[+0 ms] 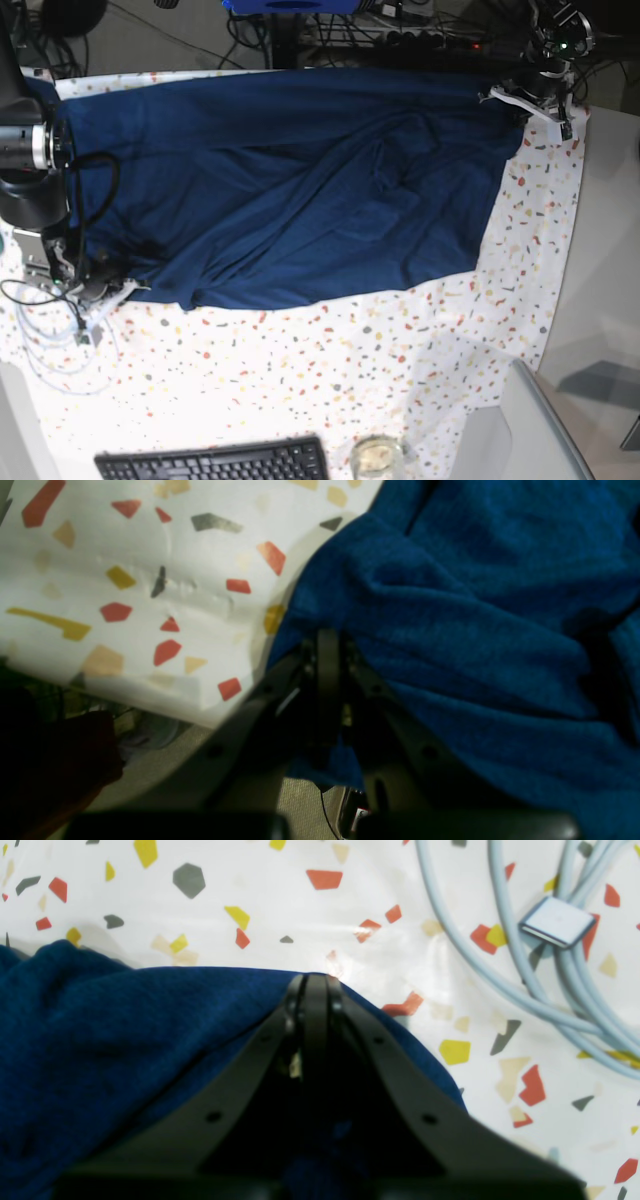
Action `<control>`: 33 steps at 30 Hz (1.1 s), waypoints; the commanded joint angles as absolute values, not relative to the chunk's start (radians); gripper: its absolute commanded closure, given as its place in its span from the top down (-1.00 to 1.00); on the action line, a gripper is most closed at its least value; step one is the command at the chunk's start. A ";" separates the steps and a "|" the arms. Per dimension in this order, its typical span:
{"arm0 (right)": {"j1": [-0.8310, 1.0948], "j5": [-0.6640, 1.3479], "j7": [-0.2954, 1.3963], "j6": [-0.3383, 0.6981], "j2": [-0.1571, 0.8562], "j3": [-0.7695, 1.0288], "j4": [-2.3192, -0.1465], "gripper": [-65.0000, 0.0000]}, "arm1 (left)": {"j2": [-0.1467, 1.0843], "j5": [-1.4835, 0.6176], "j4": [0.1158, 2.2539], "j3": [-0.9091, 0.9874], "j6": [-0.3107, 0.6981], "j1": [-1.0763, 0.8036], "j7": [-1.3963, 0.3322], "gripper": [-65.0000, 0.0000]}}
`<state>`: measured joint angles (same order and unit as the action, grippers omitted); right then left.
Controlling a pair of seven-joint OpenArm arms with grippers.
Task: Layout the t-shirt on the table in an organized manner, then fold the t-shirt properly
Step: 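Pull the shirt edge with the right gripper away from the left gripper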
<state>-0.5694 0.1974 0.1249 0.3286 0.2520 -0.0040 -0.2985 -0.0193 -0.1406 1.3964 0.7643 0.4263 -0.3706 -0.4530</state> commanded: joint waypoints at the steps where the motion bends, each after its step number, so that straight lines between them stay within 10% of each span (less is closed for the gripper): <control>1: -0.591 0.188 0.102 0.309 0.268 0.001 -0.303 -1.00 | -0.019 -0.120 1.391 0.762 0.426 -0.374 -0.487 -1.00; 19: -0.561 0.193 -0.114 0.309 0.274 0.008 -0.406 -1.00 | -0.025 -0.120 1.480 0.762 0.426 -0.378 -0.495 -1.00; 24: -0.409 0.189 0.228 0.309 0.275 0.200 -0.774 -0.96 | -0.027 -0.122 1.549 0.762 0.426 -0.383 -0.519 -1.00; 33: -0.269 0.188 0.579 0.315 0.225 0.274 -1.090 0.12 | -0.028 -0.122 1.633 0.762 0.426 -0.383 -0.588 -1.00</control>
<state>-0.2516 0.1864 0.5911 0.3141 0.2028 0.2684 -1.0794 -0.0376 -0.1131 1.6150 0.7578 0.4232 -0.3798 -0.6029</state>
